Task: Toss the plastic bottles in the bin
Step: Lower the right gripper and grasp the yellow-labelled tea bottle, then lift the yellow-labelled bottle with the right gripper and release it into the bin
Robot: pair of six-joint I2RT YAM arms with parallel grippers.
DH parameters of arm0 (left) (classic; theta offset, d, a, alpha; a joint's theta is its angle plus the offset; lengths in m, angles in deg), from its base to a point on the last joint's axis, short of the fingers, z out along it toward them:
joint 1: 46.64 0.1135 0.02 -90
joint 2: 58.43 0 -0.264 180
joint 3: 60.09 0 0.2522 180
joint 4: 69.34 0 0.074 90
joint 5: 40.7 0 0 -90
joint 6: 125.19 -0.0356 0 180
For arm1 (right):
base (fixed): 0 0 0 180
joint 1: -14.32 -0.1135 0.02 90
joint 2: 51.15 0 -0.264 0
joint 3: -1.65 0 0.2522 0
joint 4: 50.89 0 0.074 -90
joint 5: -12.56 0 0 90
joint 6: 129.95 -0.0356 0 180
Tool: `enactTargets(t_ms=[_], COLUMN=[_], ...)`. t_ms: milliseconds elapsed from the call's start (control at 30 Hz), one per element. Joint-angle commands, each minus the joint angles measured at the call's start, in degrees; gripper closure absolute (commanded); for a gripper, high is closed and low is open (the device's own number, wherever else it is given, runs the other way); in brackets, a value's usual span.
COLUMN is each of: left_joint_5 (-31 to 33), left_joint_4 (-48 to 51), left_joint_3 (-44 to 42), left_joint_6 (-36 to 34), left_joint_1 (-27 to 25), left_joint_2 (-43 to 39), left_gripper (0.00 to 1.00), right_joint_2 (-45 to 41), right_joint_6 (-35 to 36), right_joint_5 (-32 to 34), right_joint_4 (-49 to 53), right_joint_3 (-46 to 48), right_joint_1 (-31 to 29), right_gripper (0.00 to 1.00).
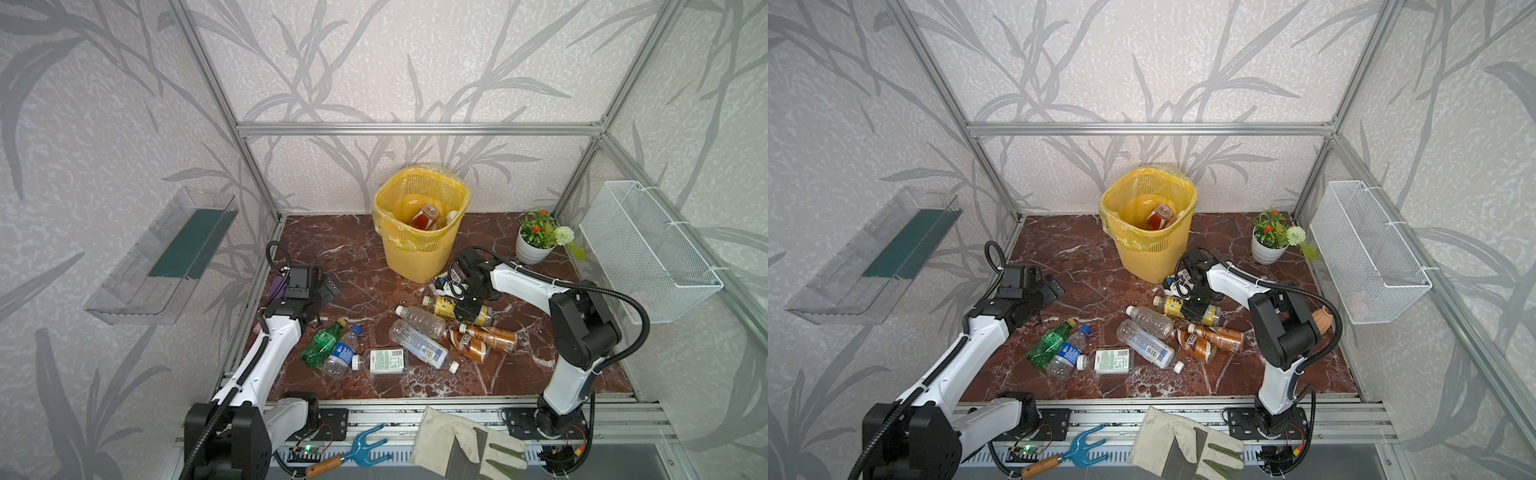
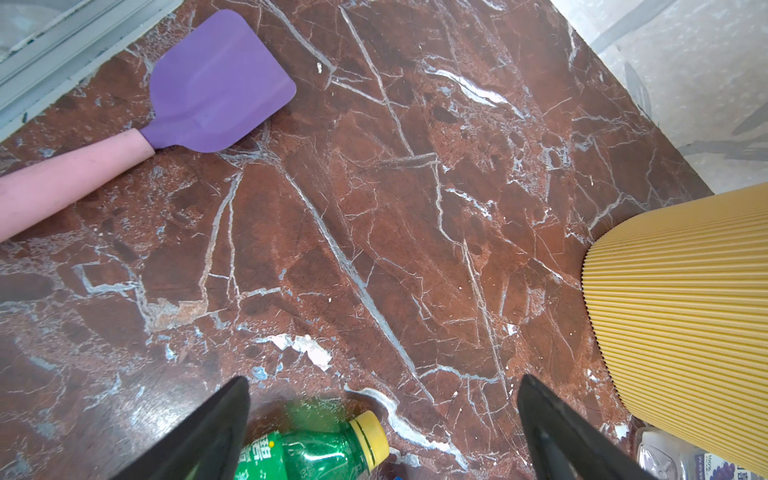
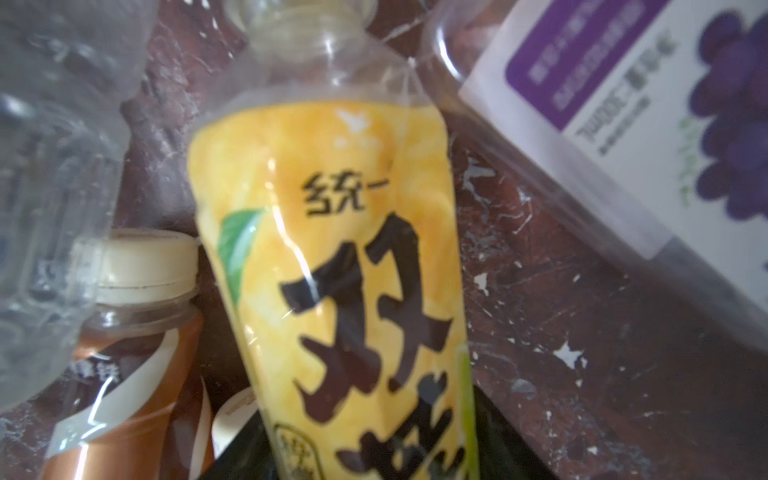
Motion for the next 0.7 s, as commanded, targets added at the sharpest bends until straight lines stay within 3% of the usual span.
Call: enactTargets(t_ms=[0,500,667], left_joint_5=[1.43,1.27,1.18], left_joint_4=[1.19,1.28,1.19], left_joint_3=[-0.56,-0.85,-0.87], left_joint_6=[0.30,0.76,0.85], left_joint_1=[0.46,0.68,0.78], left_joint_2=[-1.52,-2.21,-2.05], left_gripper=[0.01,0.01,0.01], right_joint_2=[-1.05,-15.95,-22.97], right_joint_6=[0.77,-1.23,-4.81], right_joint_5=[1.04,-2.81,-10.59], right_joint_4=[-0.17,-0.43,-3.38], right_joint_3=[0.20,0.20,3.29], right_joint_1=[-0.16,2.27,7.09], right_gripper=[0.38,0.41,0.40])
